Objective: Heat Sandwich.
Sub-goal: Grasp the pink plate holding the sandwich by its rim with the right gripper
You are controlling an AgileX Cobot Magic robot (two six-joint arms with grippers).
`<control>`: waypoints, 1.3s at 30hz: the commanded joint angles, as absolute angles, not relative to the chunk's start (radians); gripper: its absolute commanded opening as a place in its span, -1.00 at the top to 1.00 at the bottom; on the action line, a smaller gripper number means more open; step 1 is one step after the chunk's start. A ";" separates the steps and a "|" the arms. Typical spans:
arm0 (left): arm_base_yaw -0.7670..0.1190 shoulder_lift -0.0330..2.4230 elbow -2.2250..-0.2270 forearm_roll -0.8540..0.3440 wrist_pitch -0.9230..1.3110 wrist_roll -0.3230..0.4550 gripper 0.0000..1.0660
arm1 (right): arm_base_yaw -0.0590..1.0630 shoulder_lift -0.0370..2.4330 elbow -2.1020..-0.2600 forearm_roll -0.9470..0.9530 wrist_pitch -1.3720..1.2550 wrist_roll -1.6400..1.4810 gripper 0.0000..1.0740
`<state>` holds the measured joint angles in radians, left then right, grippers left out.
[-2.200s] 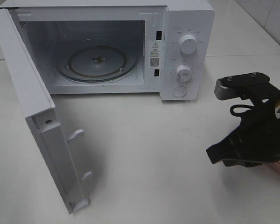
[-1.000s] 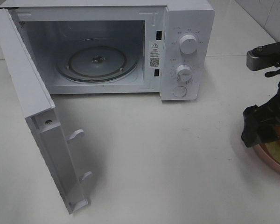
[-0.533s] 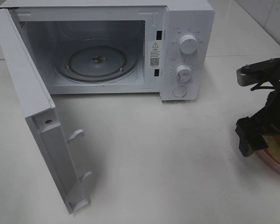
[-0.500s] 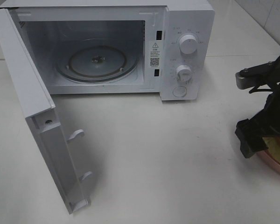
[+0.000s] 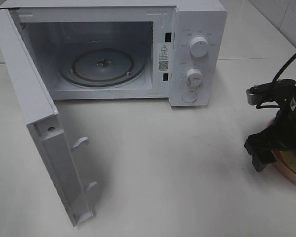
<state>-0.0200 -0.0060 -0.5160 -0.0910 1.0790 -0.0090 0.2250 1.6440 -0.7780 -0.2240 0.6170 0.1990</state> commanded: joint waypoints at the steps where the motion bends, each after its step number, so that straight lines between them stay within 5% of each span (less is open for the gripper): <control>1: -0.015 -0.024 -0.515 -0.095 1.068 -0.011 -0.84 | 0.218 1.664 -0.784 -0.228 0.596 0.209 -0.63; 21: -0.015 -0.024 -0.515 -0.095 1.068 -0.011 -0.84 | 0.208 1.792 -0.785 -0.253 0.515 0.210 -0.48; 30: -0.015 -0.024 -0.515 -0.095 1.068 -0.011 -0.84 | 0.208 1.792 -0.785 -0.344 0.519 0.309 0.36; 31: -0.015 -0.024 -0.515 -0.095 1.068 -0.011 -0.84 | 0.208 1.792 -0.785 -0.392 0.520 0.365 0.67; 33: -0.015 -0.024 -0.515 -0.095 1.068 -0.011 -0.84 | 0.208 1.792 -0.785 -0.428 0.521 0.398 0.95; 39: -0.015 -0.024 -0.515 -0.095 1.068 -0.011 -0.84 | 0.208 1.792 -0.785 -0.433 0.519 0.412 1.00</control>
<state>-0.0200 -0.0060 -0.5160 -0.0910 1.0790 -0.0090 0.2150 1.7900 -0.7880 -0.4390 0.5140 0.3920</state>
